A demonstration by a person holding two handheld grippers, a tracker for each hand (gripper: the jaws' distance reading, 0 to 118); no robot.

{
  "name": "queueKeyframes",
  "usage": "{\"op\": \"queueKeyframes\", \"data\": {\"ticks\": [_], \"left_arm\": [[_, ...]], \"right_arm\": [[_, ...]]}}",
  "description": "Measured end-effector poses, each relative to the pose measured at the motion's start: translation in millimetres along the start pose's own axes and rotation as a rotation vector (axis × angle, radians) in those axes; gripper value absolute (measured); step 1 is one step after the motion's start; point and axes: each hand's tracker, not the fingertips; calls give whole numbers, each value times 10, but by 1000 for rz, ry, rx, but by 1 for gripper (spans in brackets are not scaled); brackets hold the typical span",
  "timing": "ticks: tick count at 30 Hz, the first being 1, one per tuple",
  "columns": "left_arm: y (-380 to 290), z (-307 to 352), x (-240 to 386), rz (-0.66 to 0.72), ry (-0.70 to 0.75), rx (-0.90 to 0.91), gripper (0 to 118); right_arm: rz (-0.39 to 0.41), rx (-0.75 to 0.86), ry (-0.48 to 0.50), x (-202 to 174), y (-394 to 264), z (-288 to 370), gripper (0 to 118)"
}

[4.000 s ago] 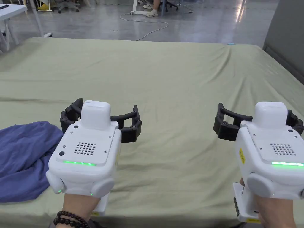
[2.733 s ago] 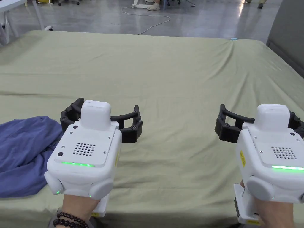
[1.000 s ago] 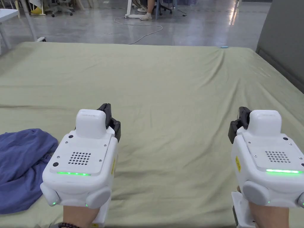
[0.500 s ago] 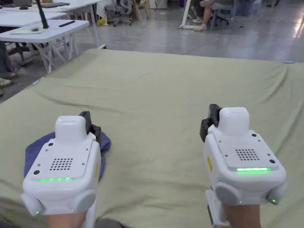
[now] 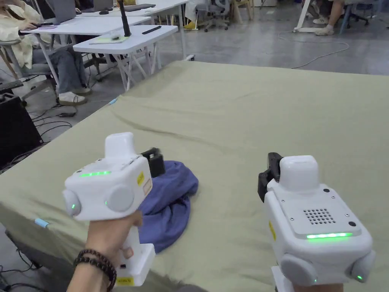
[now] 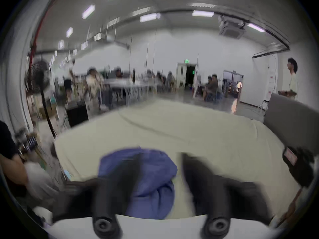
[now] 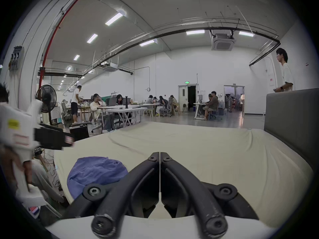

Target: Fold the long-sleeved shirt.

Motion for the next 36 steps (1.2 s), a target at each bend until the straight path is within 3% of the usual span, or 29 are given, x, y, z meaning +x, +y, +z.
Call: {"op": "queueKeyframes", "data": {"ticks": [1, 3, 5, 8, 11, 13, 15, 16, 17, 18, 19, 23, 28, 31, 36], "left_arm": [[24, -258, -53, 38, -8, -105, 118], [28, -686, -117, 32, -7, -190, 118], [14, -1127, -100, -56, 133, -310, 118], [-80, -1602, -104, -100, 72, -389, 118], [-193, -1970, -108, -154, 131, -467, 117], [-275, -2106, -124, -152, 127, -474, 102], [-306, -2161, -119, -170, 134, -507, 95], [-318, -2183, -127, -183, 166, -529, 80], [-323, -2188, -144, -173, 181, -534, 41], [-309, -2167, -207, -135, 160, -523, 21], [-259, -2158, -262, -92, 115, -491, 13], [-169, -2043, -293, -106, 114, -478, 7], [211, -1573, 73, -128, -99, -302, 6], [453, -1200, 663, -176, -205, -236, 6], [482, -791, 1919, -236, -483, -200, 6]], "right_arm": [[-3, -9, -1, 2, -31, -32, 0], [-3, -28, -4, 18, -88, -58, 0], [22, -57, -22, 13, -137, -131, 0], [41, -87, -30, 40, -193, -188, 0], [38, -104, -37, 67, -229, -272, 0], [43, -117, -44, 80, -237, -324, 0], [41, -124, -51, 95, -247, -354, 0], [40, -126, -50, 103, -247, -370, 0], [41, -129, -51, 105, -243, -386, 0], [44, -131, -53, 107, -246, -398, 0], [48, -133, -54, 107, -248, -407, 0], [32, -134, -46, 117, -253, -424, 0], [20, -121, -62, 221, -179, -345, 0], [5, -102, -85, 394, -68, -184, 0], [-32, -41, -234, 905, 136, 235, 0]]}}
